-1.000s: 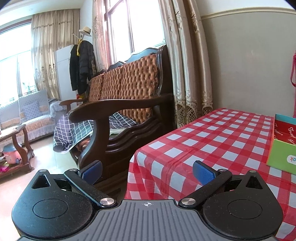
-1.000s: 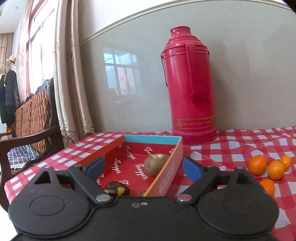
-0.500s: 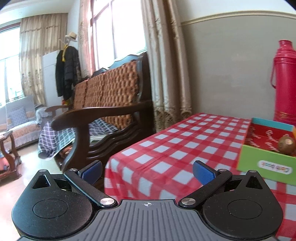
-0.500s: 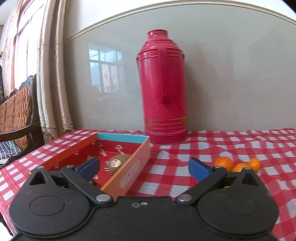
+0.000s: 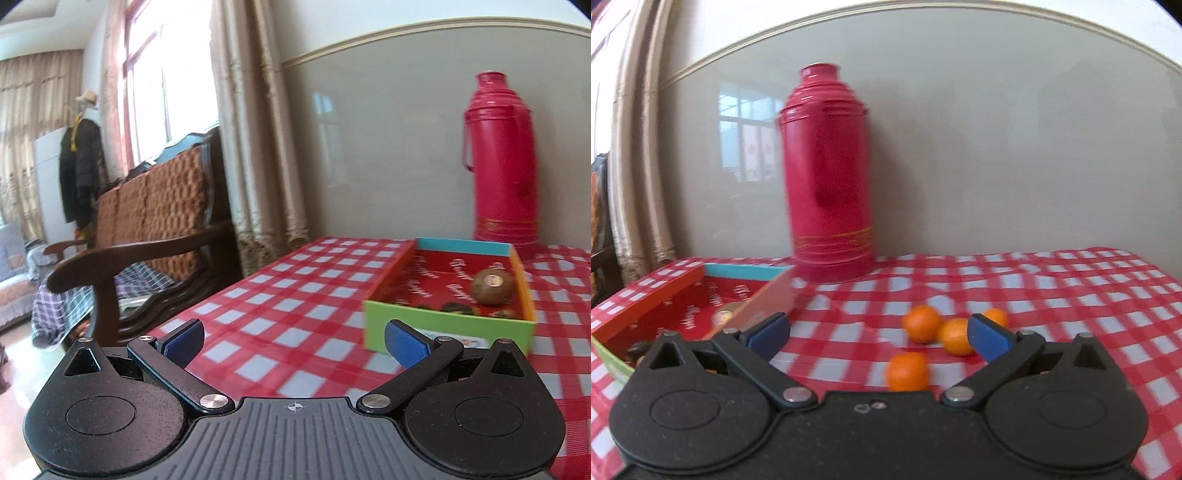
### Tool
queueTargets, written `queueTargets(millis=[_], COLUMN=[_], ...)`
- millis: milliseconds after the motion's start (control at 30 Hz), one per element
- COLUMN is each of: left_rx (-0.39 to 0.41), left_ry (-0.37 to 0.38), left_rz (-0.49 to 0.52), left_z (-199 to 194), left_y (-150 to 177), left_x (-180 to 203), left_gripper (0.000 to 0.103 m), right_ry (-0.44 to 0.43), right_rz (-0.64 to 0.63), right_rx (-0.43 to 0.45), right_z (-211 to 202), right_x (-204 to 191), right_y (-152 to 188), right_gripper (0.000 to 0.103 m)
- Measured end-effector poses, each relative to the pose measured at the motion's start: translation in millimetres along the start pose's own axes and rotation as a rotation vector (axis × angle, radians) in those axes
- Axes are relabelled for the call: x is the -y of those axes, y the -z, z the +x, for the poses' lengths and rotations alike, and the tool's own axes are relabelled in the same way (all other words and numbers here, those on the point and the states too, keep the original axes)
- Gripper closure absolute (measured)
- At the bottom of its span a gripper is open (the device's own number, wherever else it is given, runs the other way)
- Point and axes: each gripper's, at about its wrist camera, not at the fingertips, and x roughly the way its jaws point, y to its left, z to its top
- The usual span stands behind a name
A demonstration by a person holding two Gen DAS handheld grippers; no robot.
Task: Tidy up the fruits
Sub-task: 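Move the left tool back to the fruits and close on a tangerine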
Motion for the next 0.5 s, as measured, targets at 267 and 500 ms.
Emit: queueTargets(millis=[267,500], left_rx=[0.030,0.067], left_ry=[0.116,0.229], left_rz=[0.052,0.120], left_z=[-12,-26], left_y=[-6,-6], left_x=[51,98], left_gripper=[0.000,0.000], right_ry=[0.178,0.316], right_rz=[0.043,0.068], right_rx=[0.031,0.040], right_z=[-12,-21], right_x=[49,80], right_y=[4,9], right_gripper=[0.006,0.006])
